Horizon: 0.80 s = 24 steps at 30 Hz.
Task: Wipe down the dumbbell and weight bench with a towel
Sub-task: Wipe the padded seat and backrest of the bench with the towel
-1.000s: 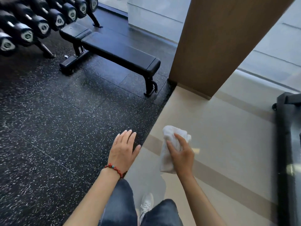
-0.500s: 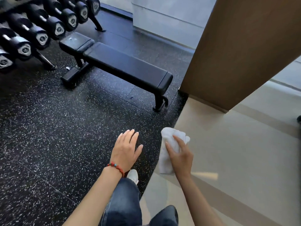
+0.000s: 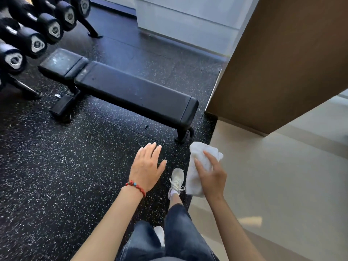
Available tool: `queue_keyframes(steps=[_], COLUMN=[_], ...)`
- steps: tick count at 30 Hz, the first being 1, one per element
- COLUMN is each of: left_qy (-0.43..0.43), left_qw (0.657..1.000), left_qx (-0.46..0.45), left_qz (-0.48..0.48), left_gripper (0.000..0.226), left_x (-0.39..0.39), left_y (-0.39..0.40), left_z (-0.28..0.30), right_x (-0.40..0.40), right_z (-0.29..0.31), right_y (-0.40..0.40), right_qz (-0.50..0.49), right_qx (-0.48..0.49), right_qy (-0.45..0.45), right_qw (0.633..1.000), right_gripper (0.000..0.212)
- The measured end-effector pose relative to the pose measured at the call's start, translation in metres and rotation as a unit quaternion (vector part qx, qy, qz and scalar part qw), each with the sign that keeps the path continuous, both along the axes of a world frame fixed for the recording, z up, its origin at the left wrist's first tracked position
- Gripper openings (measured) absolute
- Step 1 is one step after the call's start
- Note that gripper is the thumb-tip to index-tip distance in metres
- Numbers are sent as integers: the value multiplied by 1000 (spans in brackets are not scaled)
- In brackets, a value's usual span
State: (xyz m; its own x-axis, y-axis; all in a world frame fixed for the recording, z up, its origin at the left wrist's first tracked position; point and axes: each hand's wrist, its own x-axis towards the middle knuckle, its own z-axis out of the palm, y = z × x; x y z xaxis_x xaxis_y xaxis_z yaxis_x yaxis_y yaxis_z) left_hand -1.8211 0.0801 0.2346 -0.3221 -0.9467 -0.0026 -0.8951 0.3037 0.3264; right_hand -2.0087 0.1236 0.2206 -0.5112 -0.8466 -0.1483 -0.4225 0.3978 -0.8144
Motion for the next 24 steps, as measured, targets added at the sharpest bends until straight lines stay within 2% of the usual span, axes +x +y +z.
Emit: queue_keyframes(steps=[4, 8, 13, 19, 24], left_qy=[-4, -12, -13, -8, -2], left_qw=[1000, 999, 999, 997, 993], left_qx=[8, 24, 47, 52, 69], left_qz=[-7, -27, -22, -53, -100], left_gripper=[44, 54, 54, 41, 48], left_x=[-20, -39, -54, -69, -80], left_y=[-74, -143, -208, -273, -326], left_z=[-6, -3, -28, -101, -178], right_x=[-16, -33, -50, -51, -49], right_z=[-15, -22, -50, -119, -187], right_y=[-77, -147, -211, -263, -302], right_qz=[11, 12, -10, -65, -120], right_qx=[7, 24, 65, 80, 67], right_qy=[-23, -35, -40, -41, -25], right_qw=[1000, 999, 997, 994, 990], right_gripper=[38, 38, 38, 35, 35])
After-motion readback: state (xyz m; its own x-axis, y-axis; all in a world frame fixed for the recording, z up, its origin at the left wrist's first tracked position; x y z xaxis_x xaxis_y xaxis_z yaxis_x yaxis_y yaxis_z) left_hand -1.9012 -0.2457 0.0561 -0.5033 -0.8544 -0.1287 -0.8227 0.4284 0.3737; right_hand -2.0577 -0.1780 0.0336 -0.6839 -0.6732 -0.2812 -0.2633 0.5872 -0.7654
